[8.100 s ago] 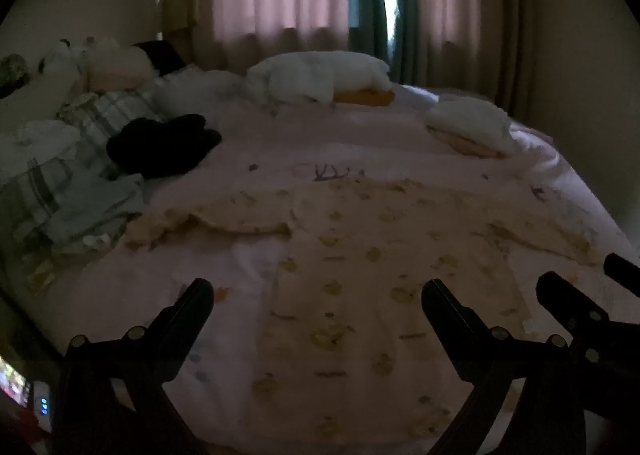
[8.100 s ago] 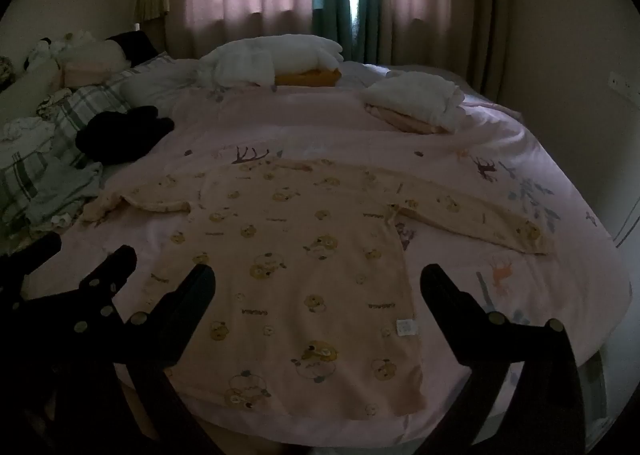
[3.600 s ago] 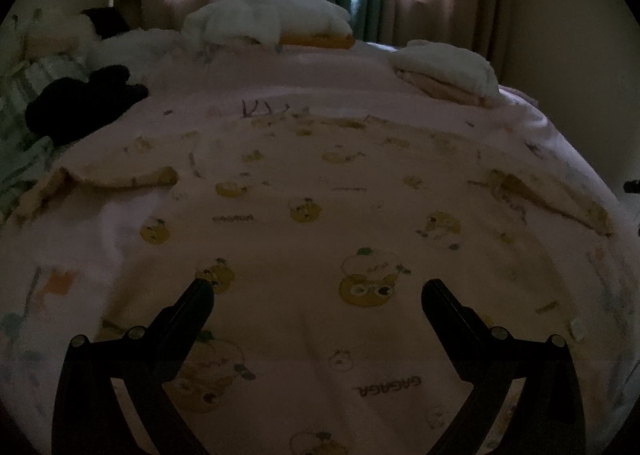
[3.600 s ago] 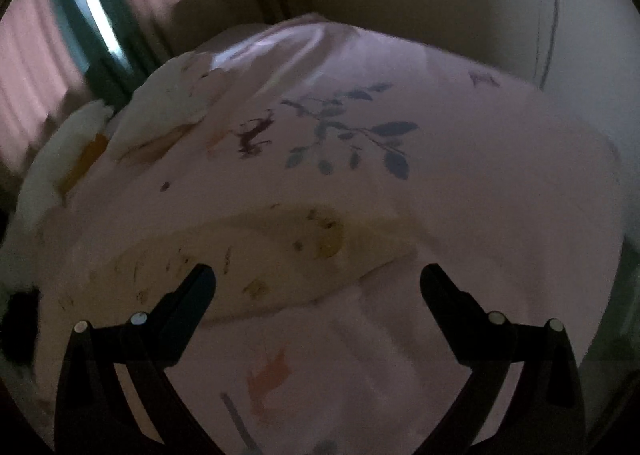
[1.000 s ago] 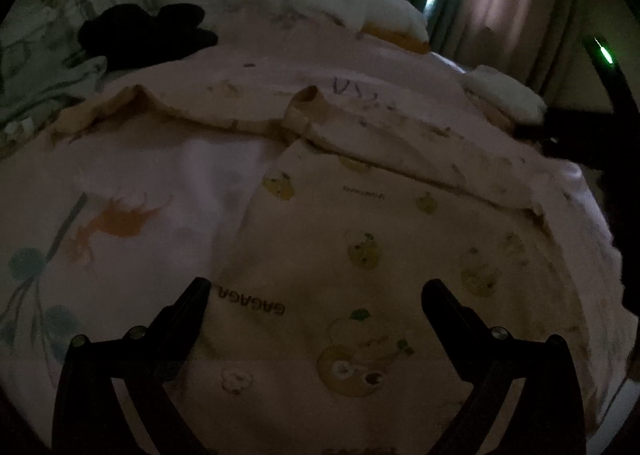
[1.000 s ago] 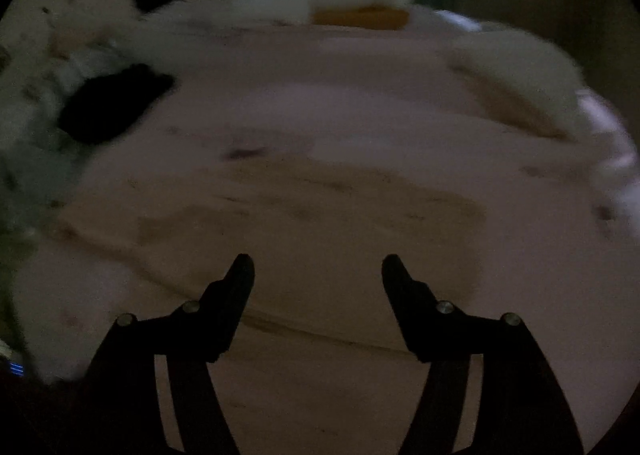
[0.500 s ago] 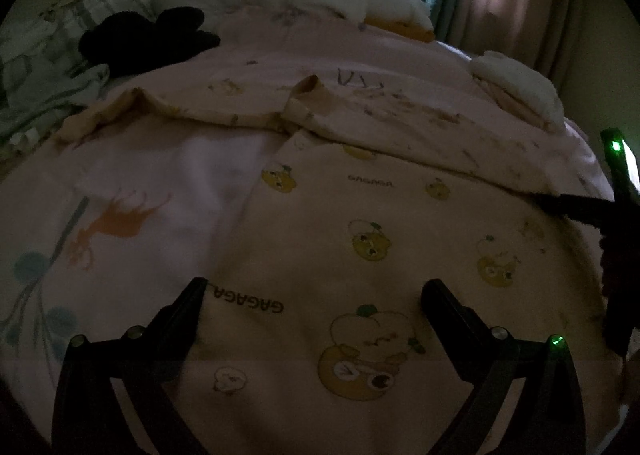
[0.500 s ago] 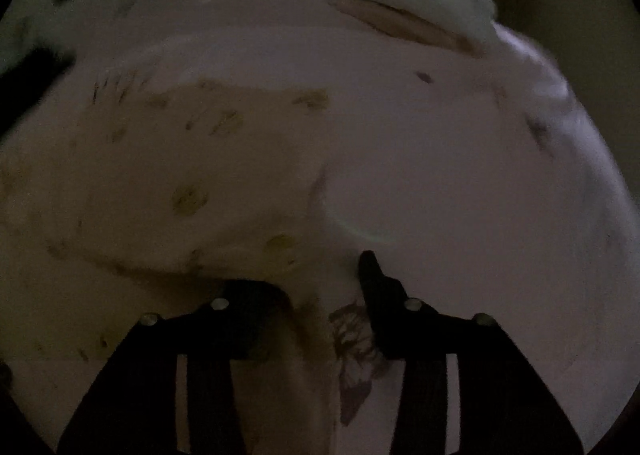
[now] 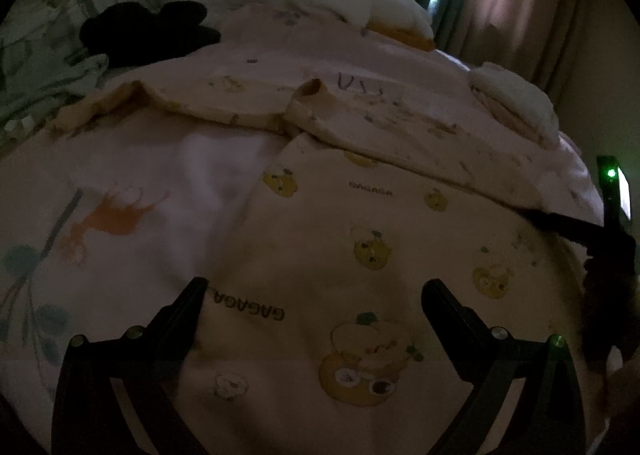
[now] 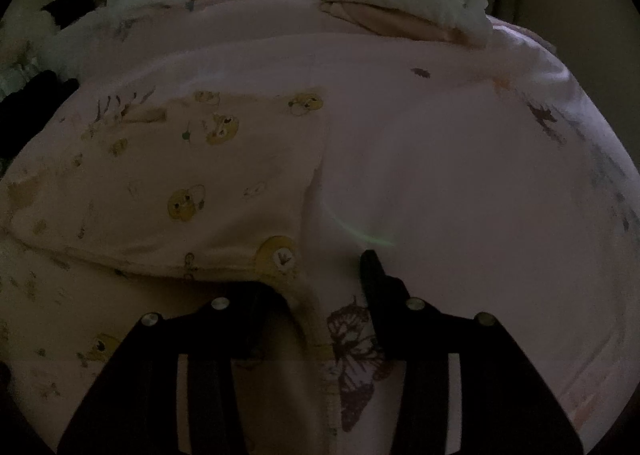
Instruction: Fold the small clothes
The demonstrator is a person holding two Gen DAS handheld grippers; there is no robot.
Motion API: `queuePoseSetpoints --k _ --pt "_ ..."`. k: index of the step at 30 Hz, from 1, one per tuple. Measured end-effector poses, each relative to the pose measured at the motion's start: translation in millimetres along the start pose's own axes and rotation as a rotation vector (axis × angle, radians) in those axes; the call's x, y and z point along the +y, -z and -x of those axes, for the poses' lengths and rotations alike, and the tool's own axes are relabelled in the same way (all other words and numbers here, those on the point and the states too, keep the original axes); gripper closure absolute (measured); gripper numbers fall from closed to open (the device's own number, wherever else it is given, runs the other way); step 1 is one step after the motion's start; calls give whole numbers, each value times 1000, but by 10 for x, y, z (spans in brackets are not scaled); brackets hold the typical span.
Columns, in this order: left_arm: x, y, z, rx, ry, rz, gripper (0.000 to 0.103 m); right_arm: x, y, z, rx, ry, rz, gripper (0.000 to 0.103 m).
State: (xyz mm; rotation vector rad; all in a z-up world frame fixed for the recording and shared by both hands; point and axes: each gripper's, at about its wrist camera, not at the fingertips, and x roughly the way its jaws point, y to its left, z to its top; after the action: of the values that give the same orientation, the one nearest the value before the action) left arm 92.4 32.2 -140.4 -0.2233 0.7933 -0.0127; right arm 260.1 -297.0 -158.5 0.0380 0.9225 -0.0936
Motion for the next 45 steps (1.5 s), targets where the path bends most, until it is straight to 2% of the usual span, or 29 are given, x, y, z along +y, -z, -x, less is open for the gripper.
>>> queuePoseSetpoints --k 3,6,7,8,10,12,13,14,16,18,19,22,24,28,30,32,34,38,42,44,45 --pt "-33 -53 1 -7 14 -20 0 16 2 3 0 8 7 59" --pt "34 -176 37 -35 58 12 3 26 8 8 -1 11 8 59" --pt "59 -222 48 -42 69 15 5 18 11 10 -2 7 5 58" --pt "84 -276 55 -51 71 10 12 13 10 7 -2 4 3 58" --pt "127 -386 42 -60 38 -20 20 1 19 9 -5 -2 -2 58" --pt "236 -523 -25 -65 0 -36 21 -5 22 5 -7 -4 -2 58" --pt "293 -574 -50 -67 4 -25 21 -7 21 2 -7 -5 -2 57" --pt "429 -651 -104 -60 24 16 21 -13 24 0 -7 -10 -3 57" --pt "798 -792 -251 -13 71 162 21 -24 23 1 -7 -19 -8 56" --pt "1106 -880 -333 -5 104 279 21 -34 24 4 -7 -28 -13 55" --pt "1282 -928 -363 -11 114 331 21 -38 25 5 -8 -33 -15 54" --pt "1808 -1087 -346 -80 83 471 21 -37 29 7 -9 -38 -15 53" --pt "2082 -1152 -324 -115 110 560 21 -27 31 9 -11 -36 -11 53" --pt "2761 -1191 -287 -188 169 813 21 -10 35 10 -12 -32 -6 52" --pt "2986 -1158 -312 -199 214 910 21 -23 31 6 -12 -33 -4 52" --pt "3202 -1131 -402 -173 225 987 21 -20 31 7 -13 -31 -2 52" --pt "3285 -1143 -527 -122 230 998 21 -25 31 6 -13 -31 -1 52" --pt "3225 -1276 -569 -74 194 875 21 -26 30 6 -13 -32 -1 52" --pt "3180 -1294 -573 -75 162 869 25 -26 30 5 -13 -31 1 52" --pt "3156 -1377 -612 -54 106 850 52 -36 24 1 -13 -32 2 52" --pt "3148 -1383 -626 -46 69 836 59 -39 21 1 -12 -34 1 52"
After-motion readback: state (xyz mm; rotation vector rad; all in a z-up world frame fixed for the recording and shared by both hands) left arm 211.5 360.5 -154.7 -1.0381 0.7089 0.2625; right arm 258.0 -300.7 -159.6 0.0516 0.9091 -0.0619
